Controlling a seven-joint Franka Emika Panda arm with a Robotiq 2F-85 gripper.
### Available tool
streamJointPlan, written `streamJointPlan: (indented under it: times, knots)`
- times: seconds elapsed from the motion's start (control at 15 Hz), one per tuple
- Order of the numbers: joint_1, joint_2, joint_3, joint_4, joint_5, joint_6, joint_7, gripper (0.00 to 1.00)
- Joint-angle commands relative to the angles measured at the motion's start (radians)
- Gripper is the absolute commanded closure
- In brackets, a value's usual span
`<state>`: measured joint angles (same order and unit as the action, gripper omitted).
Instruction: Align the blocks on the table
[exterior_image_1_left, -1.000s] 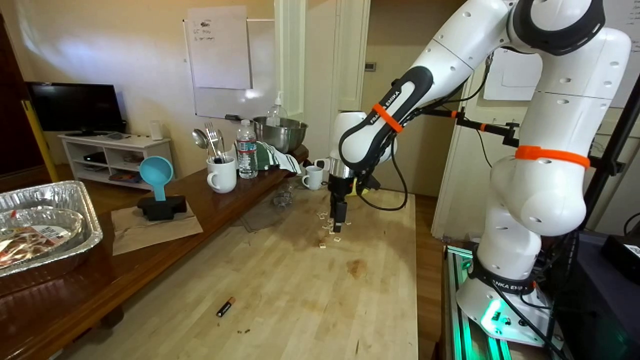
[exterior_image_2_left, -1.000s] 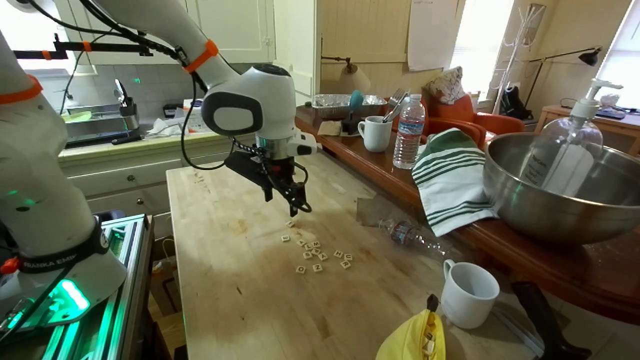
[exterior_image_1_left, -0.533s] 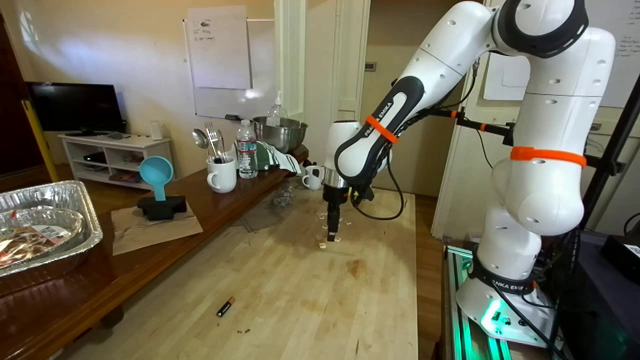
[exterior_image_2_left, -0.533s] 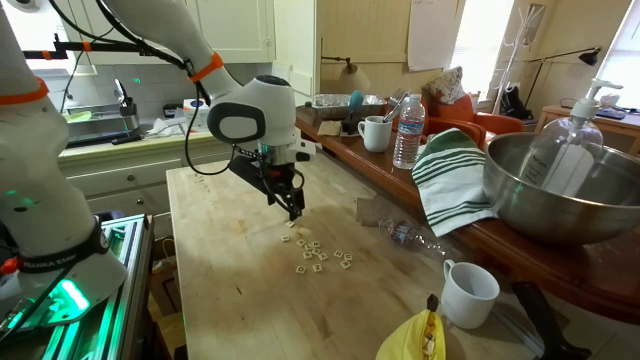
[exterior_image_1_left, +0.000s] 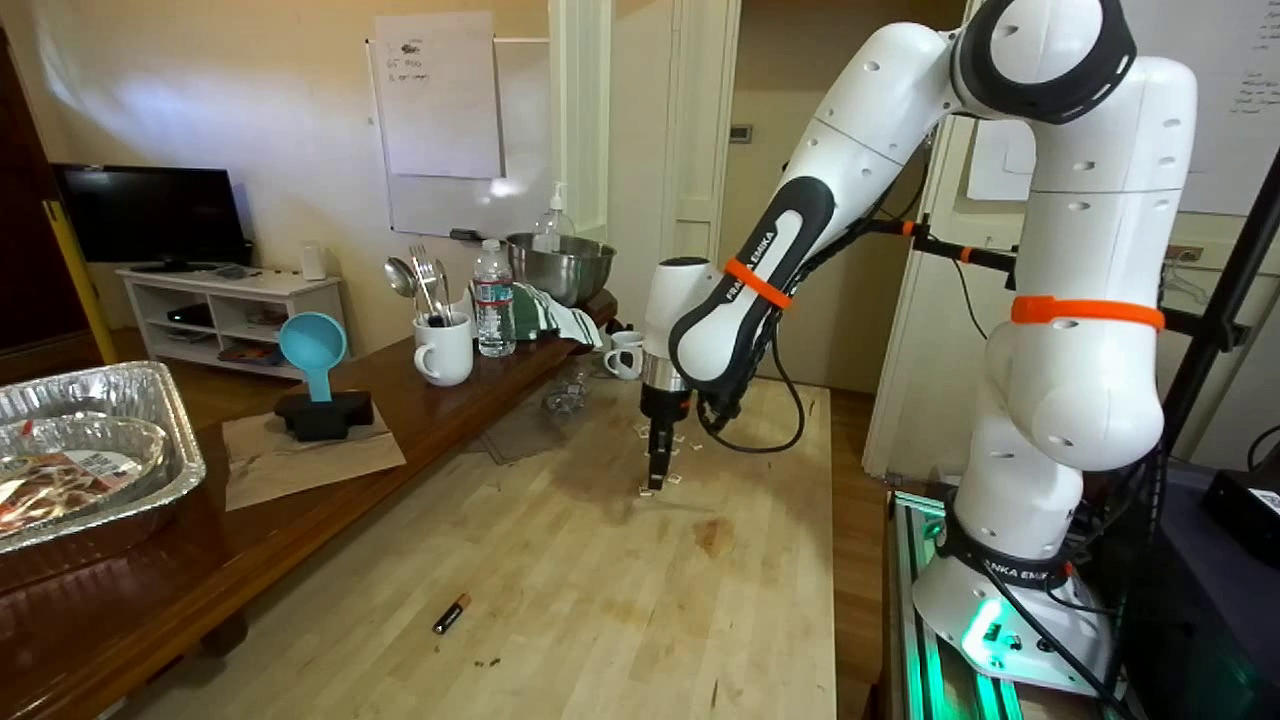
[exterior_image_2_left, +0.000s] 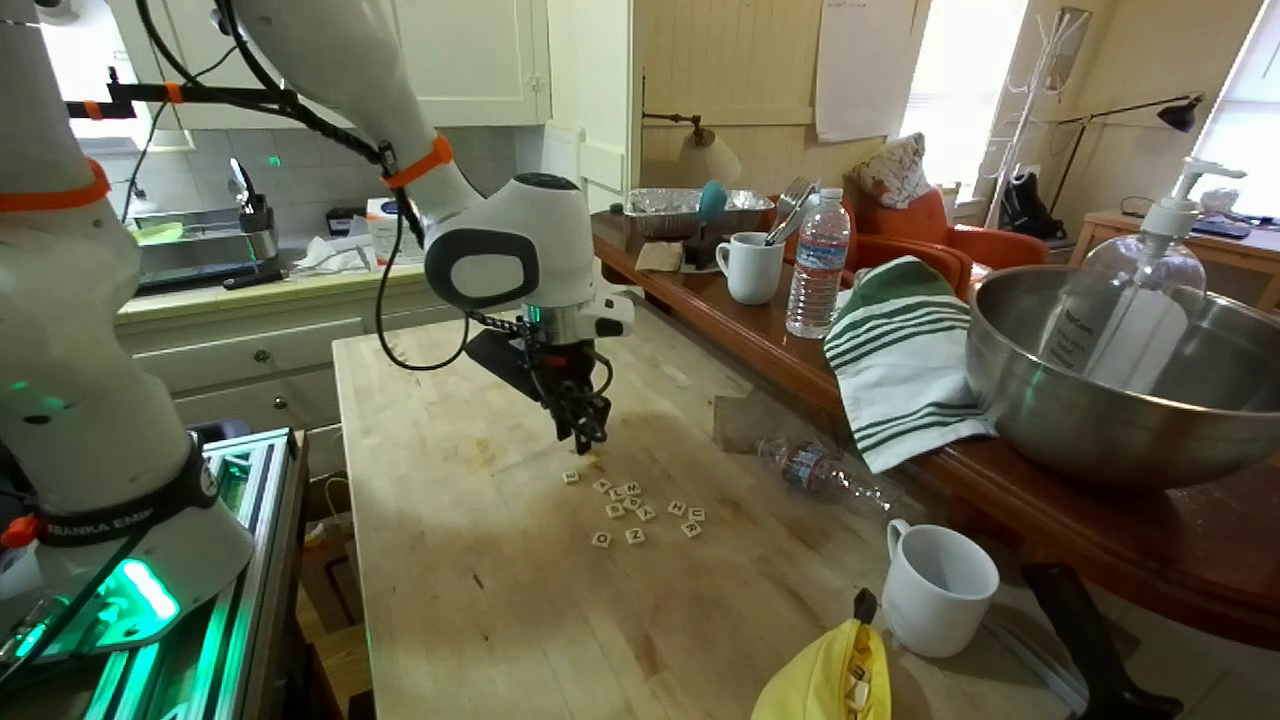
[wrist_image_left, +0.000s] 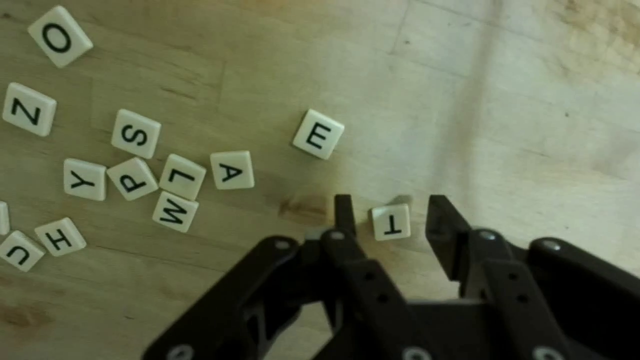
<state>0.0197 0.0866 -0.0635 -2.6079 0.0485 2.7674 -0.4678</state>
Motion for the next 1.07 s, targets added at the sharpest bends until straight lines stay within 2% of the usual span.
streamJointPlan:
  times: [0.0, 0.07, 0.13, 0.67, 1.0]
  knots:
    - [-0.027, 0.044, 0.032, 0.021, -0.027, 0.036, 0.028, 0.87]
    - [-0.030, 0.050, 0.041, 0.023, -0.016, 0.042, 0.020, 0.95]
    - [-0.033, 0.054, 0.049, 0.025, -0.009, 0.050, 0.015, 0.99]
    - [-0.032, 0.106, 0.047, 0.047, -0.119, 0.085, 0.078, 1.00]
    - [-0.049, 0.125, 0.089, 0.072, -0.028, 0.085, 0.094, 1.00]
